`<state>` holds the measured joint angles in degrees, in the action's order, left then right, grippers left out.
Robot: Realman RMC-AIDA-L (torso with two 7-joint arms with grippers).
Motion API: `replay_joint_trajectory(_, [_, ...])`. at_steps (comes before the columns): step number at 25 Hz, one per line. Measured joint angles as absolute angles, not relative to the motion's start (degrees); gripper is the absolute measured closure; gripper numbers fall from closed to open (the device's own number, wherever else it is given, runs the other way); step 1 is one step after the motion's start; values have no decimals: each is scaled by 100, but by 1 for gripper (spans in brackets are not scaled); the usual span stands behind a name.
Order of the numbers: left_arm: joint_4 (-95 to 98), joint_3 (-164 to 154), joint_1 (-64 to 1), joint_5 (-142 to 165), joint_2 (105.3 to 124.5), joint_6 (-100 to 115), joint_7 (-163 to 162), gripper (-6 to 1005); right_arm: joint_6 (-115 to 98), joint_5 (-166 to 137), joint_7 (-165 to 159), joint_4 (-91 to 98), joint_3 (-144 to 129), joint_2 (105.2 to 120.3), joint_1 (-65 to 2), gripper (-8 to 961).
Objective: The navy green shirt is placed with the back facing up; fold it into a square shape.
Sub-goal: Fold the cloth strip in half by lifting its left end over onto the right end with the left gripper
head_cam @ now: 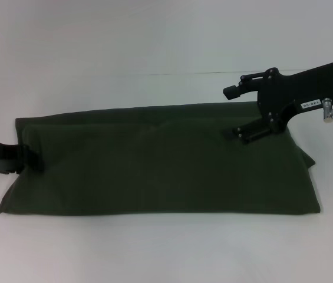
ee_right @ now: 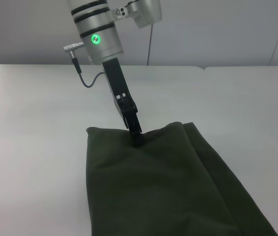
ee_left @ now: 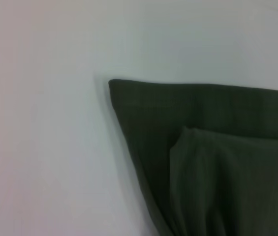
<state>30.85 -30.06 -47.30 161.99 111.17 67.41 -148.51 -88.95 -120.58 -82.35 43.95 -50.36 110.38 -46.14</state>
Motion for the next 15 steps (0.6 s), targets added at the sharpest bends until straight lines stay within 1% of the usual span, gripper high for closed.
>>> replay_joint_trajectory(3, [3085,-3006,-4728,16199,11117,6741,-14847,588,-8894,-12062,-8235,4395,-5036,11038,-4614,38])
replay_joint_trajectory(15, [3093,-2971,-4741,16181,11088,6846,-14841,591,-8907,-12083,-8235,4417,-5040,11045,-4588,38])
